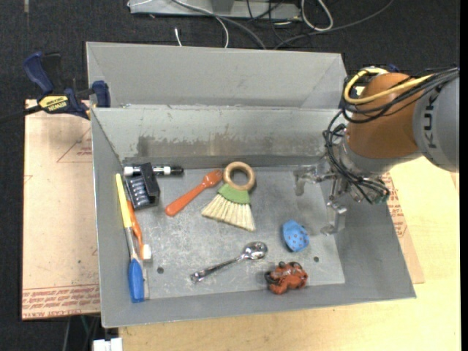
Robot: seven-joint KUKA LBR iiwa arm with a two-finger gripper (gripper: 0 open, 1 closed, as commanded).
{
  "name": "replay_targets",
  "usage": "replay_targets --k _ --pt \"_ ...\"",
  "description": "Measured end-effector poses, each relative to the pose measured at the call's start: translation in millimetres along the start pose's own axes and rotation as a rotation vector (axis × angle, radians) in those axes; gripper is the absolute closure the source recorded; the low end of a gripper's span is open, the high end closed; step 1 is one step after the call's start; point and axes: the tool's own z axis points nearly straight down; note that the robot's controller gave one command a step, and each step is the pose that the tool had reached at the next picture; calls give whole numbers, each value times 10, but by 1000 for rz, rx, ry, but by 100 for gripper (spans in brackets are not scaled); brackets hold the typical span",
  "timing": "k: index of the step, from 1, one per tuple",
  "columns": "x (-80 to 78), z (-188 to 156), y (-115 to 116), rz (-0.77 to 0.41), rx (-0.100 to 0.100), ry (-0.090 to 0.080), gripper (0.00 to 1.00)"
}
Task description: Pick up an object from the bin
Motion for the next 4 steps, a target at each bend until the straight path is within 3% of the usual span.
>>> replay_targets --k 1,2,3,4 --pt "94 -117 218 17 0 0 0" --pt "196 -23 423 -134 -4 2 0" --pt "194 264 483 99 -1 -2 0" --pt "182 381 573 -150 -2 -3 100"
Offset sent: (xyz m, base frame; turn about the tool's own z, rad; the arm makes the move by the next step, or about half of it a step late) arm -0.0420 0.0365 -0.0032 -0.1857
